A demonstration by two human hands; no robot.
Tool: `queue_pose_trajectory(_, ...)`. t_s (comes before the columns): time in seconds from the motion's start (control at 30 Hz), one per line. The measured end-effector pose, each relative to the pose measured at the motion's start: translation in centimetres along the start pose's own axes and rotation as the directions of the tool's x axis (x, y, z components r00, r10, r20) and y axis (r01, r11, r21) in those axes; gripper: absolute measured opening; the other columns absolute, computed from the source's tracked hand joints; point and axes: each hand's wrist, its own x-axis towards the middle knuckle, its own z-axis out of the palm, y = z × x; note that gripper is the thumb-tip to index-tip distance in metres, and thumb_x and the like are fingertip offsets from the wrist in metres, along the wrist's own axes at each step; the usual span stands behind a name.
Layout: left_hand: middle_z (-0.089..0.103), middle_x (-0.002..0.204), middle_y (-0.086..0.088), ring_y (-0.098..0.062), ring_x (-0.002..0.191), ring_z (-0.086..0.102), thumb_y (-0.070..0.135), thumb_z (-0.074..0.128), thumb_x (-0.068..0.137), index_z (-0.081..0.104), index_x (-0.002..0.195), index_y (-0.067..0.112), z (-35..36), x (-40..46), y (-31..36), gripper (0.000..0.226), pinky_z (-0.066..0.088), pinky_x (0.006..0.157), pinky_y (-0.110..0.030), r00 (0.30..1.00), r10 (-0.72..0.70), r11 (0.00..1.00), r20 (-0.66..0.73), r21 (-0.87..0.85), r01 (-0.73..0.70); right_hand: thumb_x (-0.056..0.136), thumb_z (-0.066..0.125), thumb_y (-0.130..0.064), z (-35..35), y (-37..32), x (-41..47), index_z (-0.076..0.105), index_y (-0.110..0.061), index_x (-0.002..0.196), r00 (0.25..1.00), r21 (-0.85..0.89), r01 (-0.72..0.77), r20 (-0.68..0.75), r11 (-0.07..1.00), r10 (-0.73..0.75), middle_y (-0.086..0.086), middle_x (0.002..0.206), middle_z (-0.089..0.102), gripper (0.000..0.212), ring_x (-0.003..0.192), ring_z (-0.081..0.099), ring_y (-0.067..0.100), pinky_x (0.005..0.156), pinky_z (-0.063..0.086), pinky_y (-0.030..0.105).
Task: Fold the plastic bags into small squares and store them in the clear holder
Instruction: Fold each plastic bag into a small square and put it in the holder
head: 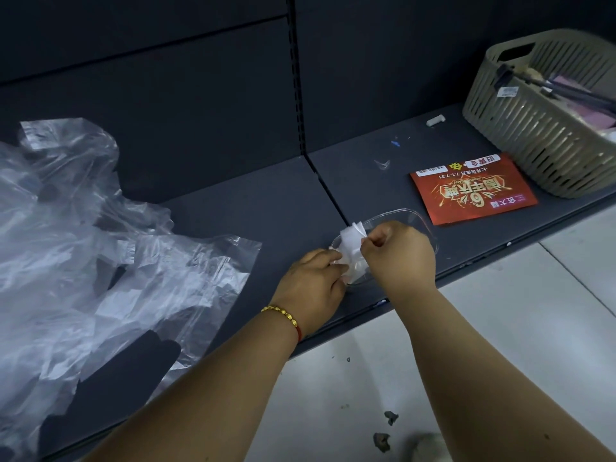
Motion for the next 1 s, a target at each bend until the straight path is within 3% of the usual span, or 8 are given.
queue_pose_trajectory(0.13,0.064,0.125,-0.009,-0.029,0.119,0.056,0.034,0.037,0.092,0.073,0.108,0.007,0.3,-0.3,0.3,0.047,0.049,0.099,-0.043,0.999,-0.023,0.998,-0.031,-0.058,0.021,0.087,0.055,-0.014,0.1,-0.4,0.0,0.052,-0.013,0.061,0.996,-0.089,0.035,0.081,0.995,-0.028,-0.001,0.053,0.047,0.026,0.046,0.041,0.015,0.045,0.024,0.023)
queue_pose_trajectory(0.27,0.047,0.145,-0.006,-0.022,0.133,0.043,0.02,0.047,0.1,0.056,0.133,0.008,0.3,-0.7,0.7,0.037,0.031,0.109,-0.025,0.99,-0.126,0.982,-0.068,-0.153,0.115,0.089,0.054,-0.015,1.1,-0.6,0.1,0.048,-0.017,0.064,0.989,-0.152,0.013,0.145,0.988,0.009,-0.004,0.058,0.042,0.026,0.06,0.047,0.019,0.047,0.024,0.022)
queue_pose_trajectory(0.43,0.042,0.151,-0.003,-0.018,0.141,0.033,0.049,0.013,0.091,0.046,0.144,0.013,1.1,-1.3,0.8,0.072,0.015,0.111,-0.016,0.994,-0.109,0.984,-0.01,-0.14,0.107,0.095,0.055,-0.026,1.5,-0.2,0.6,0.049,-0.019,0.061,0.984,-0.15,-0.013,0.175,0.989,0.039,-0.003,0.061,0.048,0.035,0.062,0.051,0.017,0.053,0.034,0.022)
queue_pose_trajectory(0.53,0.041,0.152,-0.004,-0.018,0.143,0.031,0.049,0.01,0.091,0.044,0.145,0.012,1.5,-1.2,0.4,0.074,0.014,0.115,-0.02,0.996,-0.083,0.992,-0.031,-0.096,0.079,0.094,0.055,-0.028,1.8,-0.5,0.6,0.06,-0.018,0.074,0.985,-0.218,-0.019,0.162,0.976,0.055,0.002,0.076,0.059,0.023,0.082,0.064,0.026,0.071,0.051,0.031)
queue_pose_trajectory(0.63,0.039,0.154,-0.002,-0.016,0.146,0.027,0.047,0.009,0.093,0.04,0.147,0.013,1.9,-1.1,0.3,0.071,0.012,0.122,-0.03,0.998,-0.051,0.997,-0.035,-0.055,0.049,0.091,0.058,-0.023,2.0,-0.8,0.4,0.068,-0.016,0.081,0.994,-0.249,-0.023,0.1,0.968,0.05,0.006,0.089,0.065,0.016,0.093,0.063,0.029,0.078,0.048,0.033)
queue_pose_trajectory(0.8,0.032,0.157,0.005,-0.01,0.148,0.015,0.05,0.002,0.091,0.035,0.15,0.021,2.2,-0.9,0.4,0.074,-0.002,0.122,-0.029,0.999,-0.041,0.997,0.02,-0.062,0.042,0.087,0.058,-0.016,2.5,-0.7,0.3,0.069,-0.013,0.085,0.998,-0.335,0.005,0.068,0.942,0.018,0.008,0.097,0.066,0.011,0.1,0.06,0.029,0.087,0.045,0.035)
queue_pose_trajectory(0.93,0.034,0.156,0.003,-0.016,0.146,0.022,0.039,0.036,0.101,0.044,0.145,0.017,0.9,-2.3,-0.2,0.05,0.009,0.12,-0.027,0.972,-0.188,0.977,-0.14,-0.126,0.171,0.096,0.054,-0.038,2.9,-0.7,0.0,0.072,-0.013,0.099,0.999,-0.239,0.022,-0.041,0.971,-0.033,0.01,0.106,0.065,0.032,0.105,0.056,0.029,0.088,0.04,0.036)
queue_pose_trajectory(1.0,0.051,0.143,-0.006,-0.027,0.135,0.04,0.024,0.06,0.095,0.059,0.129,0.01,0.3,-4.0,-1.9,0.037,0.024,0.112,-0.031,0.891,-0.3,0.954,-0.34,-0.095,0.284,0.095,0.057,-0.04,3.0,-1.5,-0.7,0.07,-0.011,0.102,0.978,-0.165,0.087,-0.171,0.982,-0.116,0.011,0.104,0.065,0.033,0.101,0.056,0.03,0.085,0.041,0.038)
